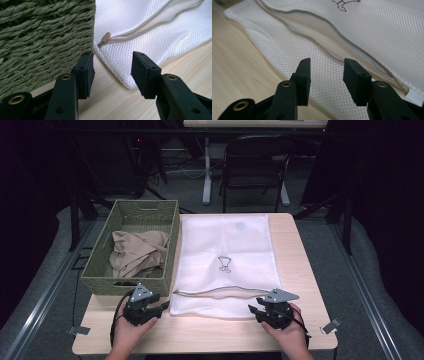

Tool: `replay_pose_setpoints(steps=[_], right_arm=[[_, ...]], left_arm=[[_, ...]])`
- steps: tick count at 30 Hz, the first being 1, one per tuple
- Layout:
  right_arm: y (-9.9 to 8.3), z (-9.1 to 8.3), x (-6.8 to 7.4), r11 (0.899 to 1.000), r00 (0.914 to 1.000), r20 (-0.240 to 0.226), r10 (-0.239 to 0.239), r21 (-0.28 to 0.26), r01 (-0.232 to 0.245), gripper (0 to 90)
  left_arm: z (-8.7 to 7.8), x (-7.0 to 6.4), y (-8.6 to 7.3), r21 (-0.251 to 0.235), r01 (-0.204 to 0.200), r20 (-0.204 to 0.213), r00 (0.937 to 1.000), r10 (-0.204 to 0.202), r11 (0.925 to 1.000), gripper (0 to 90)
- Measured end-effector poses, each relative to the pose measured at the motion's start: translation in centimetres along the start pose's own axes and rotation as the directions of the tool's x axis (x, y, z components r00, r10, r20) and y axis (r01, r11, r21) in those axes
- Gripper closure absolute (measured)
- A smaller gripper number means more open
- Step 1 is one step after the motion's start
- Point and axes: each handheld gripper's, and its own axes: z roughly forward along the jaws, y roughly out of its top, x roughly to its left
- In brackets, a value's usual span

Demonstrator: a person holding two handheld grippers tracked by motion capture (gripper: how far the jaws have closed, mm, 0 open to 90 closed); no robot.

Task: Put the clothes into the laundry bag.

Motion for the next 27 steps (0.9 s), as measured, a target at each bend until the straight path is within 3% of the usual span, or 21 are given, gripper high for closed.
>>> replay_pose_setpoints(steps=[15,27], right_arm=[[0.02,0.10,-0.12,1.000,0.9999,-0.011,-0.006,-0.013,0.005,58.6],[0.06,0.07,-0.17,1.000,1.0000,-0.007,0.000,-0.025,0.000,58.1]], left_arm=[[-0.05,-0.47,-0.11,0.020,-0.032,-0.010,0.9994,0.032,0.9993,52.9],[-0.85,-0.36,0.06,0.004,0.002,-0.005,1.0000,-0.002,1.0000,52.4]])
